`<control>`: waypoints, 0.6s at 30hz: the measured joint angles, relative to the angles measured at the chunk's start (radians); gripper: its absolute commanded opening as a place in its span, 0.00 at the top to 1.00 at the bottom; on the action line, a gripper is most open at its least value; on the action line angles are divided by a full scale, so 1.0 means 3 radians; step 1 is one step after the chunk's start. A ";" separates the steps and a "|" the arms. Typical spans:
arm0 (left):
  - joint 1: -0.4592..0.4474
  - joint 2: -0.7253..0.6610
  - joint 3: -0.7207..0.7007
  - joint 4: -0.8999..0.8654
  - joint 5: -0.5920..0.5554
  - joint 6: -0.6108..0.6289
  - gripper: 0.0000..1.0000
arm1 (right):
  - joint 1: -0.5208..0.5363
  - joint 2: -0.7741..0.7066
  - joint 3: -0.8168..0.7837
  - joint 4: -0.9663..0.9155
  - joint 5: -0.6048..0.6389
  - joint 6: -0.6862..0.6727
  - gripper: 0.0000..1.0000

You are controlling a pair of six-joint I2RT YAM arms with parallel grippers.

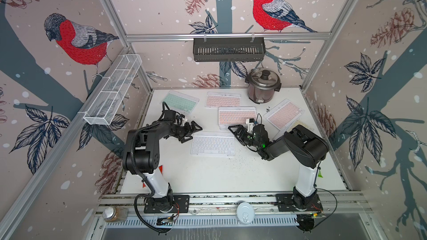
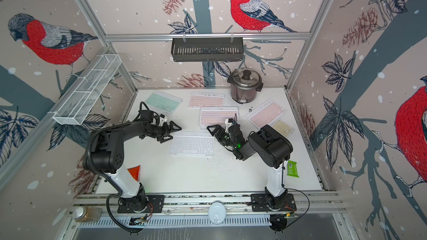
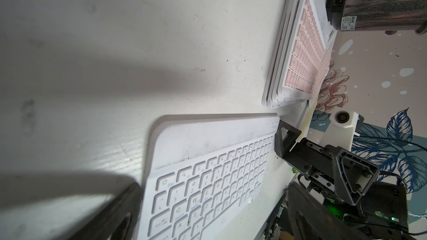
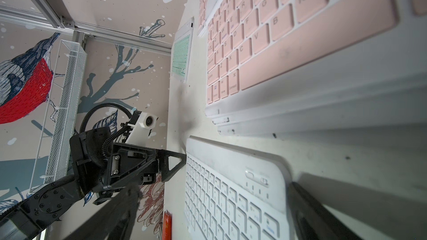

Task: Stack the numeric keypads
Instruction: Pick up the numeric keypad from the center of the board.

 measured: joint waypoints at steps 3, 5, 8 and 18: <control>-0.0010 0.0001 0.0000 0.0001 -0.0006 0.0000 0.02 | 0.0003 -0.0001 -0.0019 0.0037 0.0000 0.0023 0.00; -0.0019 0.0001 0.0000 0.0003 -0.0014 0.0001 0.02 | 0.0006 -0.0011 -0.0019 0.0036 0.0003 0.0022 0.00; -0.0038 0.0001 0.0000 0.0013 -0.0019 0.0001 0.02 | 0.0015 -0.0045 -0.0019 0.0024 0.0034 0.0013 0.00; -0.0118 -0.0045 -0.0013 0.0041 -0.0134 -0.0010 0.02 | 0.0078 -0.0318 -0.0018 -0.0104 0.0172 -0.0136 0.00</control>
